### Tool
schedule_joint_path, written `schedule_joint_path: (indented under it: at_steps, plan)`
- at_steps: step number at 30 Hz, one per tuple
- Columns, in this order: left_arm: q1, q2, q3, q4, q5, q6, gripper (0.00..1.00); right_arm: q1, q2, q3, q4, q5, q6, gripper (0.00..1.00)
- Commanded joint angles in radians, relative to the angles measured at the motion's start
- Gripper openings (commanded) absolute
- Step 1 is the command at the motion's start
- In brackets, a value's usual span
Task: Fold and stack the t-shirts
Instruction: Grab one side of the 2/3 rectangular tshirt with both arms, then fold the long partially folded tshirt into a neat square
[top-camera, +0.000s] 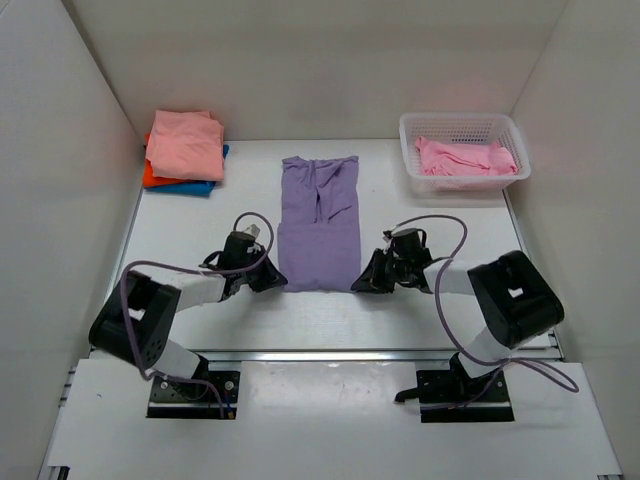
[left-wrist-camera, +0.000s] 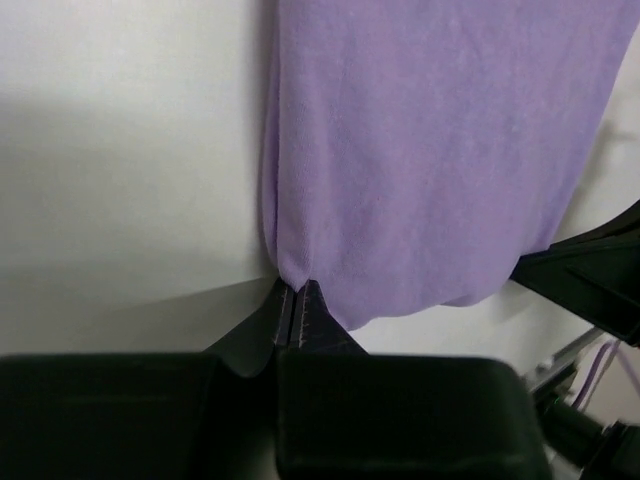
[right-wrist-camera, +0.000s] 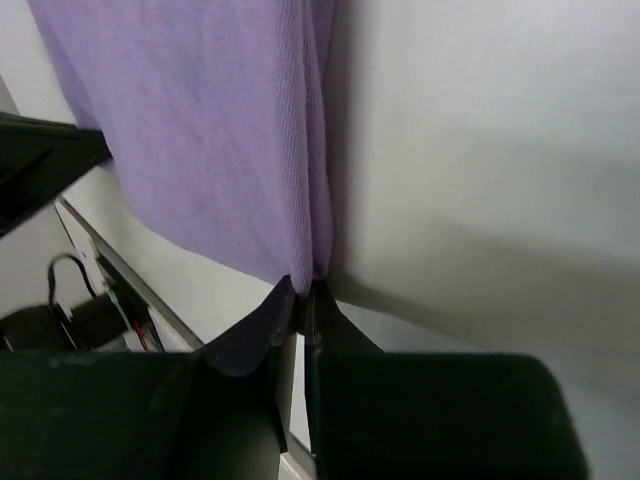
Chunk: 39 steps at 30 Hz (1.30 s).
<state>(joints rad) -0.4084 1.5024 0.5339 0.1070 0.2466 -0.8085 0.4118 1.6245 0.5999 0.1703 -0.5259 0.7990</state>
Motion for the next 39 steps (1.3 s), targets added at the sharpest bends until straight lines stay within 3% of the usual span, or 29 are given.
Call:
schedule_joint_path:
  at_steps: [1,6,9,14,17,22,24,30,31,32,33,34,37,39]
  plan:
    - [-0.039,-0.157,-0.084,-0.182,0.014,0.089,0.0,0.054,-0.126,-0.133,-0.107,0.014,-0.037,0.0]
    - [-0.072,-0.439,-0.195,-0.383,0.049,0.101,0.0,0.151,-0.363,-0.277,-0.213,0.0,-0.006,0.0]
    - [-0.121,-0.539,-0.222,-0.42,0.082,0.068,0.0,0.171,-0.5,-0.357,-0.227,-0.029,0.035,0.0]
    - [-0.118,-0.643,-0.265,-0.429,0.108,0.011,0.0,0.141,-0.666,-0.407,-0.276,-0.06,0.068,0.0]
    - [-0.077,-0.622,-0.203,-0.432,0.12,0.032,0.0,0.073,-0.67,-0.364,-0.279,-0.12,0.054,0.0]
    - [0.008,-0.333,0.056,-0.42,0.151,0.152,0.0,-0.096,-0.493,-0.159,-0.308,-0.241,-0.064,0.0]
    - [0.064,-0.201,0.243,-0.411,0.17,0.181,0.0,-0.187,-0.384,-0.036,-0.316,-0.272,-0.11,0.0]
    - [0.16,0.301,0.774,-0.282,0.223,0.105,0.0,-0.33,0.102,0.585,-0.356,-0.296,-0.225,0.01]
    - [0.178,0.405,0.878,-0.25,0.227,0.077,0.11,-0.344,0.201,0.653,-0.356,-0.31,-0.227,0.1]
    - [0.19,0.501,0.988,-0.221,0.229,0.046,0.38,-0.359,0.297,0.786,-0.379,-0.283,-0.225,0.2]
    - [0.204,0.594,1.041,-0.217,0.244,0.042,0.44,-0.364,0.381,0.928,-0.437,-0.269,-0.23,0.45]
    - [0.216,0.64,1.145,-0.179,0.285,0.007,0.46,-0.369,0.42,1.069,-0.51,-0.258,-0.254,0.54]
    - [0.255,0.814,1.319,-0.149,0.426,-0.098,0.56,-0.354,0.554,1.329,-0.707,-0.175,-0.337,0.63]
    - [0.261,0.822,1.304,-0.119,0.463,-0.113,0.58,-0.34,0.546,1.345,-0.732,-0.126,-0.369,0.63]
